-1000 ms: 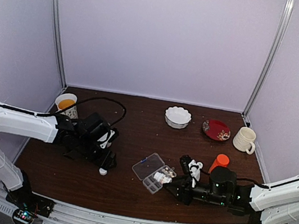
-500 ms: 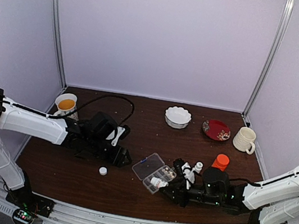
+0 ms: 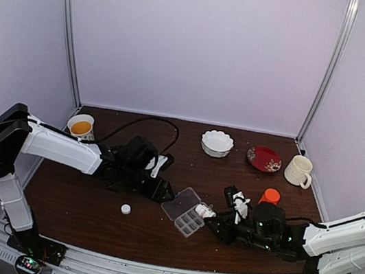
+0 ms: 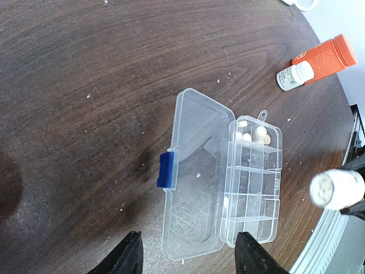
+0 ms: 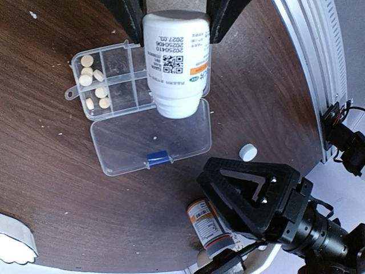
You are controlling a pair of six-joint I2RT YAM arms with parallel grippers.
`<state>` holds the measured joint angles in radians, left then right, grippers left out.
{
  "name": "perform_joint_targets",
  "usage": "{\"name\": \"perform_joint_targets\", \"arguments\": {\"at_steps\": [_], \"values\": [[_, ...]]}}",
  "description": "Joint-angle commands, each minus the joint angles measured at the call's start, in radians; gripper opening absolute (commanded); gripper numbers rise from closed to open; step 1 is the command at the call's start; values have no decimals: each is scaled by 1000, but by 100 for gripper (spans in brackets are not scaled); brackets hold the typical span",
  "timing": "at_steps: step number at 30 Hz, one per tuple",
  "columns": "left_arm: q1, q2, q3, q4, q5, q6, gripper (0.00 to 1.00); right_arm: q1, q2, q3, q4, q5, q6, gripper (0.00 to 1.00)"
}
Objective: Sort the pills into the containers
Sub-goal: Pour the pill into the compartment of the pill container.
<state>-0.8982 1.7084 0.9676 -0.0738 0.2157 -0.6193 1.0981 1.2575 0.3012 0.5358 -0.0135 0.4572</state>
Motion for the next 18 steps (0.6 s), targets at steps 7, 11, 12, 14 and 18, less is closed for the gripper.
{"name": "perform_joint_targets", "arguments": {"at_steps": [7, 11, 12, 14, 18], "values": [[2, 63, 68, 7, 38, 39, 54, -26, -2, 7, -92, 82, 29, 0], [4, 89, 95, -31, 36, 49, 53, -26, 28, 20, -88, 68, 32, 0], [5, 95, 100, -35, 41, 49, 53, -26, 32, 23, -86, 67, 33, 0], [8, 108, 114, -52, 46, 49, 53, -26, 40, 31, -91, 64, 32, 0], [31, 122, 107, -65, 45, 10, 52, -26, 52, 45, -99, 53, 30, 0]]}}
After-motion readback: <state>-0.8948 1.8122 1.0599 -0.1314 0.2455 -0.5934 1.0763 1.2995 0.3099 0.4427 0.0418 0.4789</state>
